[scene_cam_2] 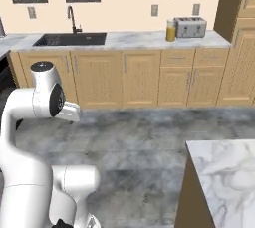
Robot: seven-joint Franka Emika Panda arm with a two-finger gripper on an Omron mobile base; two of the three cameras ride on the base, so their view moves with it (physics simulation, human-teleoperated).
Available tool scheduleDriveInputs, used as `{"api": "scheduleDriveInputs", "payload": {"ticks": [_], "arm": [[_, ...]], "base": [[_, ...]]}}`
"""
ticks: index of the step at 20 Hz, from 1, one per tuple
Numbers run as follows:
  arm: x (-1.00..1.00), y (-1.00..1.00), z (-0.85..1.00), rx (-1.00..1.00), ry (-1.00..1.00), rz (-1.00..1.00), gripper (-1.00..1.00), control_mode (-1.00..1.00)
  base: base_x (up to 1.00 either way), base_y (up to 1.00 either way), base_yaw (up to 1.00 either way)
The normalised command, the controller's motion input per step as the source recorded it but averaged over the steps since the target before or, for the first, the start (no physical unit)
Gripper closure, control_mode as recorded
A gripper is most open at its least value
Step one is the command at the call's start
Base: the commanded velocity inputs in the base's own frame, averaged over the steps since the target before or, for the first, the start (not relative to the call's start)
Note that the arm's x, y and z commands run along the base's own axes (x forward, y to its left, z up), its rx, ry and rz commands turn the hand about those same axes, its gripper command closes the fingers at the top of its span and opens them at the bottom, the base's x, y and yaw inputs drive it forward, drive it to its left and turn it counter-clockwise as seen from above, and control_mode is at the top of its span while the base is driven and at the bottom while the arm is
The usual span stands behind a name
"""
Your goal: There is a tray on the dining counter. Grab the cup, mug, and pitcher and place them on the tray. The pitcher may be placed next to the tray if it cannot fit the tray.
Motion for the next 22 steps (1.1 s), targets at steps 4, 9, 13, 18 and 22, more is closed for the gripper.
{"api": "scheduleDriveInputs", "payload": {"ticks": [4,9,13,18,22], "arm": [[0.00,0.00,0.00,0.00,0.00,0.00,-1.00,1.00],[0.00,0.00,0.00,0.00,0.00,0.00,-1.00,1.00],[0.00,0.00,0.00,0.00,0.00,0.00,-1.00,1.00],[0.00,0.00,0.00,0.00,0.00,0.00,-1.00,1.00],[0.00,0.00,0.00,0.00,0.00,0.00,-1.00,1.00]], "base": [[1.00,0.22,-0.05],[1.00,0.15,-0.01],[1.00,0.21,0.00],[1.00,0.03,0.00],[1.00,0.00,0.00]]}}
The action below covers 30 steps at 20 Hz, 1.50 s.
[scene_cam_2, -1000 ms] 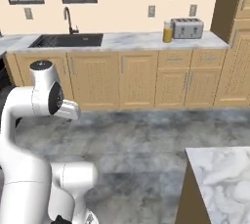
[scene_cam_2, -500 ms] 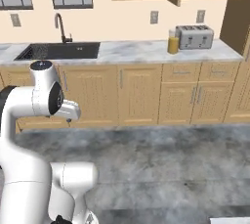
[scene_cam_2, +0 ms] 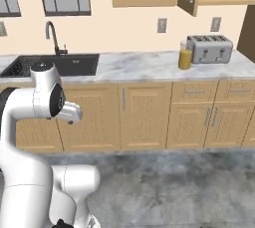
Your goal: There is a tray on the dining counter. Grab the cup, mug, and pitcher and place them on the tray. The pitcher may be placed next to the tray if it cannot fit the tray.
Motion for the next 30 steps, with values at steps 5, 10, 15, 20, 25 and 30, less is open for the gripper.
{"api": "scheduleDriveInputs", "payload": {"ticks": [5,10,15,20,25,30], "arm": [[0.00,0.00,0.00,0.00,0.00,0.00,-1.00,1.00],[0.00,0.00,0.00,0.00,0.00,0.00,-1.00,1.00],[0.00,0.00,0.00,0.00,0.00,0.00,-1.00,1.00],[0.00,0.00,0.00,0.00,0.00,0.00,-1.00,1.00],[0.00,0.00,0.00,0.00,0.00,0.00,-1.00,1.00],[0.00,0.00,0.00,0.00,0.00,0.00,-1.00,1.00]], "base": [[1.00,-0.15,0.00],[1.00,-0.81,0.11],[0.93,-1.00,0.22],[0.15,-0.56,0.18],[0.00,-0.18,0.11],[0.46,-0.77,0.17]]}}
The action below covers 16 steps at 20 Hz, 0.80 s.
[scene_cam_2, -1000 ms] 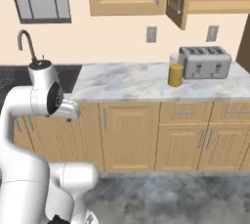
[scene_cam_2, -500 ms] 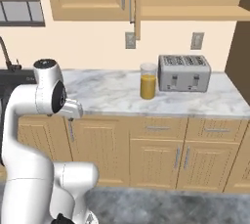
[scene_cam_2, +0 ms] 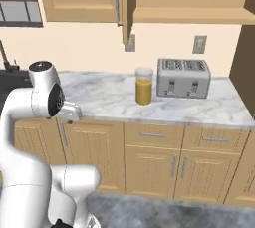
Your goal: There is a tray on the dining counter. Grab the cup, mug, and pitcher and place them on the tray. The pitcher may be placed next to the tray if it cannot fit the tray.
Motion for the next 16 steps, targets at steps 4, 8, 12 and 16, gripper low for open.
{"api": "scheduleDriveInputs", "payload": {"ticks": [4,8,12,16], "arm": [[0.00,0.00,0.00,0.00,0.00,0.00,-1.00,1.00],[0.00,0.00,0.00,0.00,0.00,0.00,-1.00,1.00],[0.00,0.00,0.00,0.00,0.00,0.00,-1.00,1.00],[0.00,0.00,0.00,0.00,0.00,0.00,-1.00,1.00]], "base": [[0.28,-0.73,0.24],[-0.30,0.06,0.30],[-0.06,-0.10,0.18],[0.00,-0.73,0.08]]}}
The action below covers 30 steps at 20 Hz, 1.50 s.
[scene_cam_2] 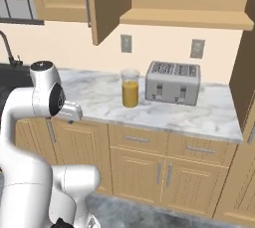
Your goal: There is a tray on the dining counter. Grab the cup, mug, and pitcher and place them on the tray. The pitcher may be placed next to the tray if it cannot fit the tray.
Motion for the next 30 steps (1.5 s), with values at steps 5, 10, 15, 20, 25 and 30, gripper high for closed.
{"api": "scheduleDriveInputs", "payload": {"ticks": [5,10,15,20,25,30], "arm": [[0.00,0.00,0.00,0.00,0.00,0.00,-1.00,1.00],[0.00,0.00,0.00,0.00,0.00,0.00,-1.00,1.00],[0.00,0.00,0.00,0.00,0.00,0.00,-1.00,1.00],[0.00,0.00,0.00,0.00,0.00,0.00,-1.00,1.00],[0.00,0.00,0.00,0.00,0.00,0.00,-1.00,1.00],[0.00,0.00,0.00,0.00,0.00,0.00,-1.00,1.00]], "base": [[-0.06,-0.31,0.10],[0.05,-0.30,0.08],[-0.05,-0.68,0.03],[-0.04,-0.52,0.00],[0.59,-0.37,0.00],[0.85,-0.33,-0.01]]}}
